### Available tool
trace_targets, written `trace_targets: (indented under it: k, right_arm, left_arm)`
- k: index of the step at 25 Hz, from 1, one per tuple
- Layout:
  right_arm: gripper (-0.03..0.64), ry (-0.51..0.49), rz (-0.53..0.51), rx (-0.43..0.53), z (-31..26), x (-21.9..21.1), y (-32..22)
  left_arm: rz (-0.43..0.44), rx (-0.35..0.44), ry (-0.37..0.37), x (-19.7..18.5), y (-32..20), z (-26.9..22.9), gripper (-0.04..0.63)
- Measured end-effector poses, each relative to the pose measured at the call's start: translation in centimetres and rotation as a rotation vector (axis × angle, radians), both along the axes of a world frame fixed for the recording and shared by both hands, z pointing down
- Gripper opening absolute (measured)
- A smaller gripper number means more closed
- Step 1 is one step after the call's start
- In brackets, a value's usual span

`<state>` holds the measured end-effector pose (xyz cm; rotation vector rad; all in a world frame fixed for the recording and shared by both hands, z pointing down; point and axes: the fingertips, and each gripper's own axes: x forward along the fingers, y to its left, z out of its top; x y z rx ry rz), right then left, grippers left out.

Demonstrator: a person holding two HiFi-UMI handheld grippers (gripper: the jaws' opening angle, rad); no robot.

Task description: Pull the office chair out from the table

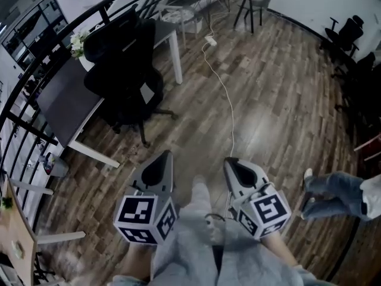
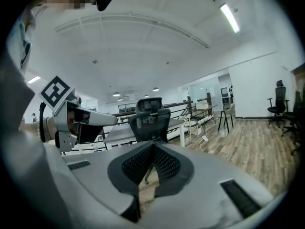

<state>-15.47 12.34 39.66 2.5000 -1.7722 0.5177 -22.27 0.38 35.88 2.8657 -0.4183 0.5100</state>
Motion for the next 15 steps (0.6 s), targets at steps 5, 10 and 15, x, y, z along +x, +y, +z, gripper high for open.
trace_targets:
  k: [5,10,15]
  right_arm:
    - [0.005,-0.002,0.057,-0.015,0.5,5.1,-0.9]
    - [0.005,-0.001,0.105,-0.013,0.2,11.2,-3.0]
    - [0.005,-0.011,0.135,-0.008,-0.1,17.2,-6.2]
  left_arm:
    - [0.052,-0.016,0.004,5.6,-1.7,0.5,0.011]
    - [0.099,-0.021,0.005,12.2,-4.2,0.5,0.011]
    - [0.105,-0.032,0.004,17.7,-7.9,0.5,0.011]
